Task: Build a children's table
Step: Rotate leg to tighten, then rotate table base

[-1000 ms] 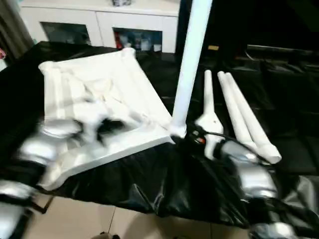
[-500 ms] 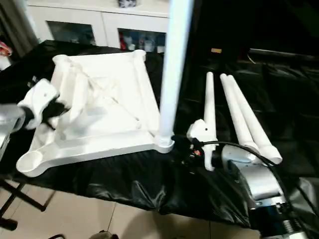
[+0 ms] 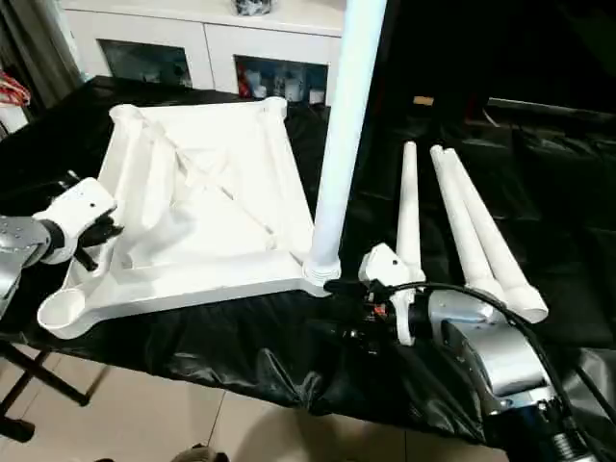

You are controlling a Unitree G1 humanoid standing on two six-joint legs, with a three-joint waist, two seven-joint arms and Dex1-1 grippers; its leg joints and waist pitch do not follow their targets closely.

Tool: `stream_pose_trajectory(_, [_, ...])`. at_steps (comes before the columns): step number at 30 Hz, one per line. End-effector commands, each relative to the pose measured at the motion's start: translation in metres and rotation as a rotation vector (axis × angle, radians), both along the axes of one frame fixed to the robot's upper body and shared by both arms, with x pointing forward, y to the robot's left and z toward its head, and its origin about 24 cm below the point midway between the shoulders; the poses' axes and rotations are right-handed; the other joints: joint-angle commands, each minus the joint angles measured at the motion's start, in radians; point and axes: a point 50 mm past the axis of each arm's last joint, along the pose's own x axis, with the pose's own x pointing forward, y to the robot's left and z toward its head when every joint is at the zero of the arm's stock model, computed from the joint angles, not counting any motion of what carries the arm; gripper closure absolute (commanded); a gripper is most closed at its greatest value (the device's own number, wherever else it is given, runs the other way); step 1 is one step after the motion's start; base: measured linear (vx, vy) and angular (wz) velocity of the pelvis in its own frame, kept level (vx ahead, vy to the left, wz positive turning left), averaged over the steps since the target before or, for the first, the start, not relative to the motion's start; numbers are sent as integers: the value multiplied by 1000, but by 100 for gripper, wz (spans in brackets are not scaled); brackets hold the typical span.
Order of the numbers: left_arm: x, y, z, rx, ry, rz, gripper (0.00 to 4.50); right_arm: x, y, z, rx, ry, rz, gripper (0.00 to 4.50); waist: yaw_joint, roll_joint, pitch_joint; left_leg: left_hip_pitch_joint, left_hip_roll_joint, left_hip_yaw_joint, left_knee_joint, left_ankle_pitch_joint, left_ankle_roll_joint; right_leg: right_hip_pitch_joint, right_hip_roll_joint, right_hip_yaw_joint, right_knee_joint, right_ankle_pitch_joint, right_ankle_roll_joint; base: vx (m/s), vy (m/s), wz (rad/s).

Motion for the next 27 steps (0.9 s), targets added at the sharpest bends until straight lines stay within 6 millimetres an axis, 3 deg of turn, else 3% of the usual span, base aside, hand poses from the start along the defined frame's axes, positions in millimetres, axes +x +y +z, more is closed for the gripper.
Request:
stream_pose_trajectory(1, [-4, 7, -8, 34, 66, 32, 395, 6, 3, 1, -30, -30, -19, 65, 3, 14, -65, 19, 22, -9, -74, -277, -25, 47, -55, 33, -66, -156, -207, 0, 0, 0])
stream_pose_trajectory(3, [-4, 13, -7, 60, 69, 70, 413, 13, 7, -4, -49, -44, -62, 65, -1, 19, -63, 21, 20, -11, -75, -298, -36, 46, -56, 33, -69, -186, -207, 0, 0, 0])
stream_pose_trajectory(7, [-2, 23, 0, 80, 35, 143, 444, 19, 13, -6, -37, -56, -78, 65, -10, 18, -61, 22, 18, -13, -78, -330, -44, 48, -56, 33, -74, -236, -191, 0, 0, 0])
stream_pose_trajectory(15, [-3, 29, 5, 100, 53, 125, 444, 35, 17, -5, -36, -115, -160, 65, -11, 18, -63, 24, 21, -12, -76, -308, -41, 46, -56, 33, -67, -167, -223, 0, 0, 0])
stream_pose_trajectory(18, [-8, -2, -12, 4, 173, -91, 444, 54, 15, -4, -20, -144, -271, 65, -13, 25, -63, 28, 23, -11, -78, -327, -58, 42, -61, 36, -70, -191, -235, 0, 0, 0])
stream_pose_trajectory(23, [-16, -26, -25, -62, 289, -240, 444, 71, 14, -7, -41, -163, -363, 65, -11, 24, -66, 28, 21, -5, -73, -288, -55, 45, -56, 34, -60, -102, -260, 0, 0, 0])
stream_pose_trajectory(27, [-26, -42, -38, -70, 404, -354, 444, 82, 12, -6, -55, -191, -449, 65, -11, 20, -66, 25, 21, -4, -74, -272, -50, 50, -59, 34, -59, -110, -259, 0, 0, 0])
